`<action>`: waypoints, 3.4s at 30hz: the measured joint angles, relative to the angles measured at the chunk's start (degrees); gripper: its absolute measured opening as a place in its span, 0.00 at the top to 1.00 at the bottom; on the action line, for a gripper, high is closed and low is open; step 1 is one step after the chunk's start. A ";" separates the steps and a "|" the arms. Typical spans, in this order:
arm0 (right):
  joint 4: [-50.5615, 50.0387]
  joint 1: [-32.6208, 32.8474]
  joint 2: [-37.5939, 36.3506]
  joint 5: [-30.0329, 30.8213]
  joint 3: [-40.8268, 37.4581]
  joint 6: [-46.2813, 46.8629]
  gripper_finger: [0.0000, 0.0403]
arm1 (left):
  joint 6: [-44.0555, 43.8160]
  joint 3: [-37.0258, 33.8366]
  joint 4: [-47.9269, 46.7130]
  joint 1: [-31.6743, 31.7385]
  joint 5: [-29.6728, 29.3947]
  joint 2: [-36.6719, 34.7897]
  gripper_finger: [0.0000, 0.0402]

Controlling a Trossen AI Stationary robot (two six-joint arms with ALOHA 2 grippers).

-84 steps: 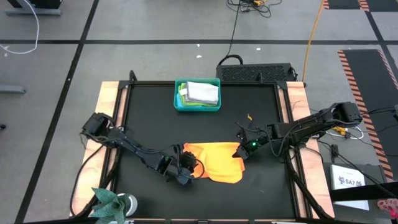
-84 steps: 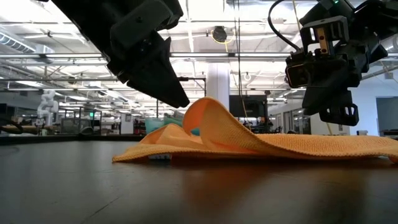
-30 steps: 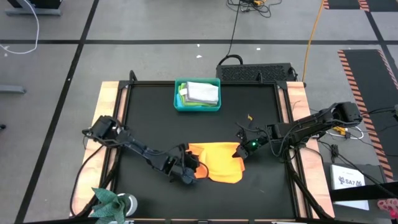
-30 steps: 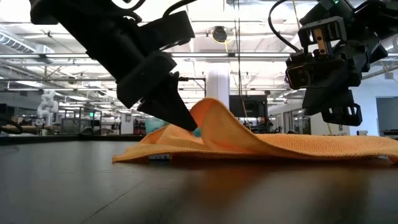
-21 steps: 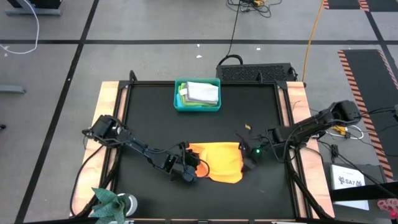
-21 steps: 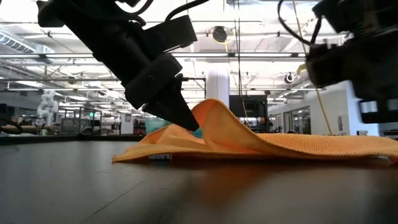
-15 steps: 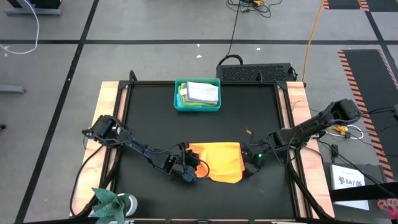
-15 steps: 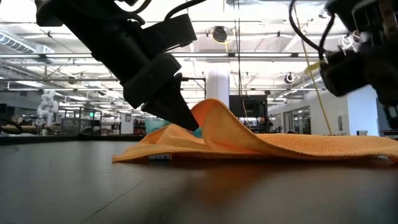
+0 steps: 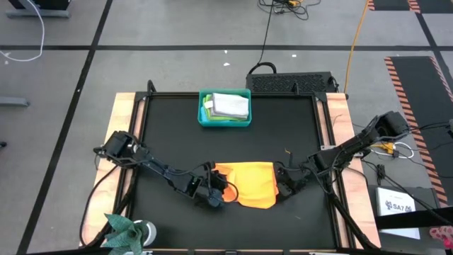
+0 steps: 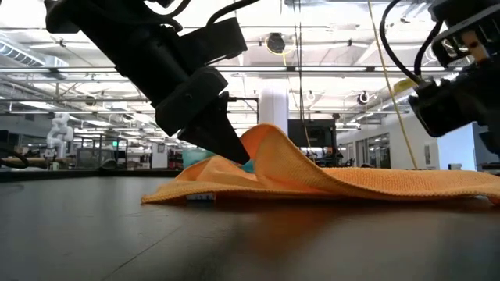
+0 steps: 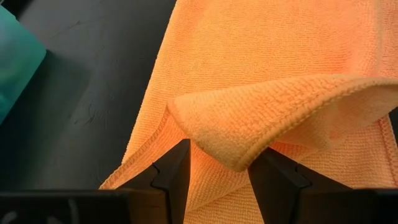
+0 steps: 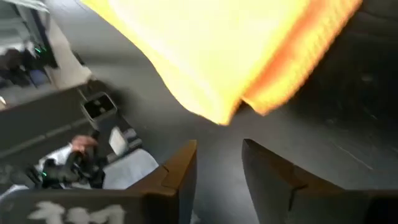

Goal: Fold microfiber towels
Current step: Fold the orange microfiber towel

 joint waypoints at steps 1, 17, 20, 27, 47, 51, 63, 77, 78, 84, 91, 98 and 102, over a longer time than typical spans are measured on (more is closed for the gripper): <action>0.48 0.02 0.04 1.05 0.00 0.02 0.69 | 0.00 0.00 0.00 0.00 -0.01 0.00 0.61; 14.14 0.77 13.24 4.18 0.24 3.14 0.67 | 0.05 0.00 -0.04 0.00 0.00 0.00 0.61; 17.57 0.76 15.17 4.44 0.24 3.15 0.67 | 0.07 0.00 -0.06 0.00 0.02 0.00 0.61; 18.90 0.74 13.78 4.90 -0.01 3.02 0.72 | 0.07 0.00 -0.57 0.00 0.13 -0.01 0.61; 20.42 0.74 13.25 5.67 -0.02 -0.48 0.95 | -7.24 0.00 -0.77 1.92 5.59 -0.02 0.97; 25.54 0.70 13.23 5.76 -0.02 -1.91 0.99 | -7.42 0.01 -0.55 1.49 5.73 -0.76 0.99; 32.70 -5.03 13.18 6.75 0.02 -8.01 1.00 | -7.02 0.09 -12.08 2.79 0.59 -9.76 0.99; 35.23 -25.66 5.97 -3.41 0.02 -22.01 1.00 | -7.23 0.09 -14.39 8.94 0.17 -12.18 0.99; 35.18 -27.30 4.90 -3.93 0.02 -22.89 1.00 | -7.21 0.02 -14.73 9.39 -0.32 -12.55 0.99; 33.61 -37.96 -0.82 -7.07 0.00 -28.19 1.00 | -7.69 0.03 -14.53 13.53 -1.11 -15.39 0.99; 26.36 -47.52 -2.97 -9.94 0.04 -33.60 1.00 | -10.51 0.04 -16.77 19.14 -0.21 -15.09 0.99; 14.39 -51.56 -2.89 -10.16 0.01 -39.87 1.00 | -11.86 0.04 -20.85 22.38 -0.57 -15.04 0.99; 14.64 -51.91 -2.91 -10.72 0.01 -40.61 1.00 | -12.23 0.04 -22.72 22.98 1.26 -15.04 0.99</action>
